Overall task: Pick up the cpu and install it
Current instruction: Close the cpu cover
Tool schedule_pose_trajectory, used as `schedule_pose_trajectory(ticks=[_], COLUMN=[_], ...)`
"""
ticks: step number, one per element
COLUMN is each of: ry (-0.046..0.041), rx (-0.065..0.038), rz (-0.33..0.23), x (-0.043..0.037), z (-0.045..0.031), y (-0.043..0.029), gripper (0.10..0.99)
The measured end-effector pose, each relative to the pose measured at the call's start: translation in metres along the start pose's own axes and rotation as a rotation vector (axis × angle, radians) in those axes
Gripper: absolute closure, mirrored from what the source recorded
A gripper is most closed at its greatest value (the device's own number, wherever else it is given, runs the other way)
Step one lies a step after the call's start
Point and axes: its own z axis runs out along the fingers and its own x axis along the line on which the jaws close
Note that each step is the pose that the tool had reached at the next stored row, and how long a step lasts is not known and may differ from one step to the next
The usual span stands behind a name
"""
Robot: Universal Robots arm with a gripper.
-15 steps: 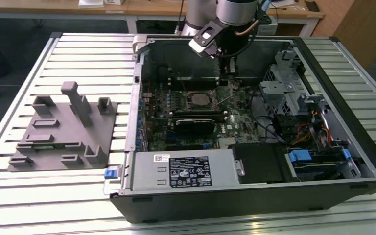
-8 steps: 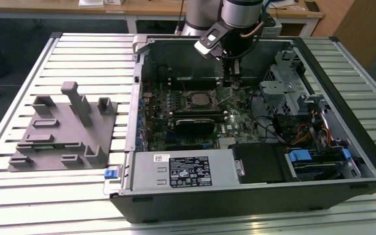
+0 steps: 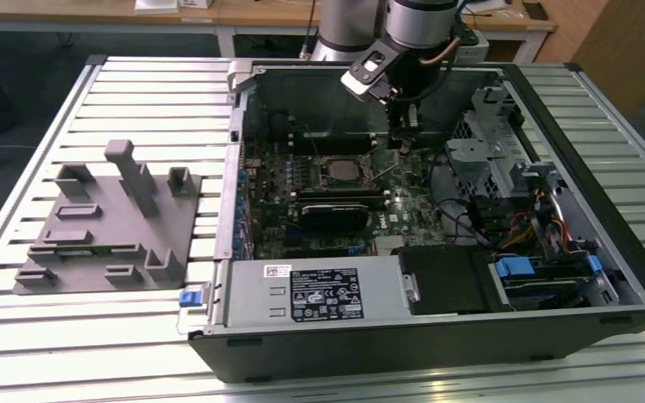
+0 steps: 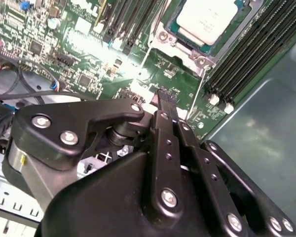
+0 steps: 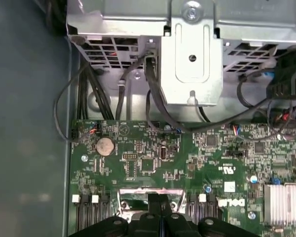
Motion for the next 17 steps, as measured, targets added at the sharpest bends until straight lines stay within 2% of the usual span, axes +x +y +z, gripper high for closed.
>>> schedule_pose_trajectory(ticks=[17], ry=[-0.0008], rx=[0.002], rz=[-0.001], x=[0.0067], z=[0.0051], y=[0.0209], gripper=[0.980])
